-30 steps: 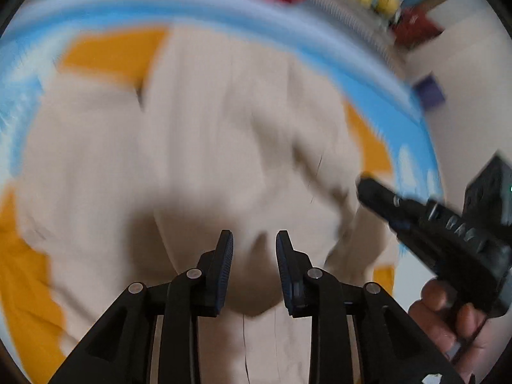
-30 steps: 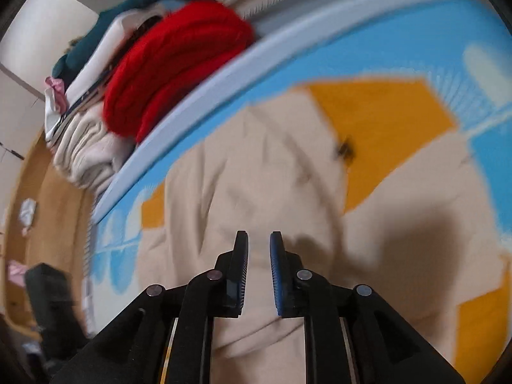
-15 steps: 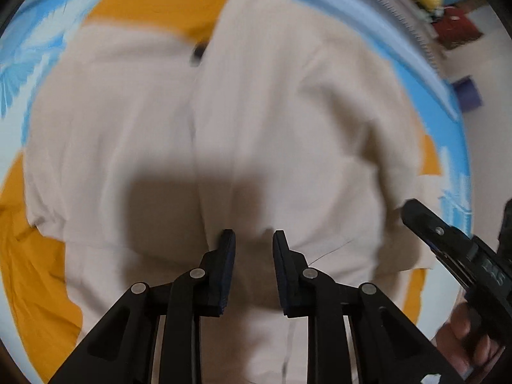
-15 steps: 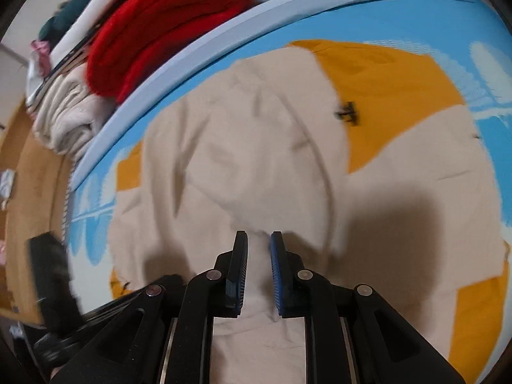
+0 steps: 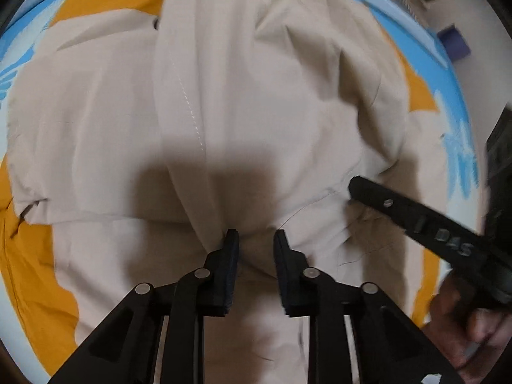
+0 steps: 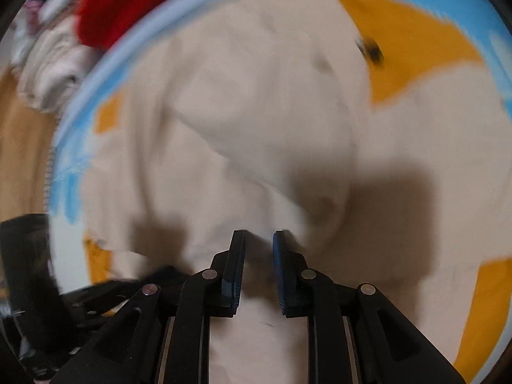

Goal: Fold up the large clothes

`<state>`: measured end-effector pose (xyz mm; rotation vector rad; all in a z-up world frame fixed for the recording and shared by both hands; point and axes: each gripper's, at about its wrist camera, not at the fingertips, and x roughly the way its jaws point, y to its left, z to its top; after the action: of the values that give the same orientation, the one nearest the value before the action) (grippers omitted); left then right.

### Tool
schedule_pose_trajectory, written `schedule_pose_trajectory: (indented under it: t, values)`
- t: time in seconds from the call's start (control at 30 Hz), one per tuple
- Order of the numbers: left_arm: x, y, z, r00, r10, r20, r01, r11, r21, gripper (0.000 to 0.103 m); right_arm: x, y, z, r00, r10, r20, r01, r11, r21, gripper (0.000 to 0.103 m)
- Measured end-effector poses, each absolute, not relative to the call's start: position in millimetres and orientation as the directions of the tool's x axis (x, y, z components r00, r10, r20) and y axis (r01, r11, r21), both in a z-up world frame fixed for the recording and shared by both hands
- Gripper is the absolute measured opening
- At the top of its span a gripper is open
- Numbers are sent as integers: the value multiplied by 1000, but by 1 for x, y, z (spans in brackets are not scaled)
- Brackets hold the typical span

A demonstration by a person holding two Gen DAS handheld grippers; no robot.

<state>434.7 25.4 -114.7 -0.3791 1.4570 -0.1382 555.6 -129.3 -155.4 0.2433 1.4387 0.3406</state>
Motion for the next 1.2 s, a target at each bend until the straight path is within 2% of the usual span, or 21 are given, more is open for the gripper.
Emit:
schedule_pose_trajectory:
  t: [0.13, 0.27, 0.4, 0.5, 0.77, 0.87, 1.0, 1.1, 1.2]
  values:
    - [421, 34, -60, 297, -281, -913, -80, 945, -316, 18, 549, -129, -109, 253, 373, -893, -153, 926, 344, 19]
    - [399, 53, -20, 444, -199, -874, -77, 963, -258, 18, 533, -134, -35, 502, 387, -773, -255, 921, 295, 20]
    - [367, 51, 17, 543, -167, -823, -57, 970, -235, 19, 509, -142, 17, 635, 373, -676, -301, 926, 228, 20]
    - [344, 48, 42, 600, -134, -789, -46, 979, -201, 24, 480, -153, 45, 672, 371, -641, -332, 925, 186, 20]
    - [227, 43, 86, 667, -79, -741, -109, 973, -202, 24, 359, -196, 127, 760, 366, -536, -344, 928, 145, 19]
    - [177, 32, 90, 681, -57, -730, -95, 982, -165, 23, 304, -226, 145, 789, 359, -499, -344, 931, 125, 18]
    - [128, 21, 86, 680, -28, -733, -57, 994, -91, 16, 234, -269, 146, 806, 340, -485, -336, 937, 99, 18]
    - [102, 19, 73, 663, 7, -749, -34, 999, -20, 14, 199, -295, 124, 791, 314, -525, -326, 943, 72, 22]
    - [82, 27, 56, 634, 32, -773, -56, 998, -5, 13, 174, -319, 87, 779, 269, -567, -296, 954, 46, 28]
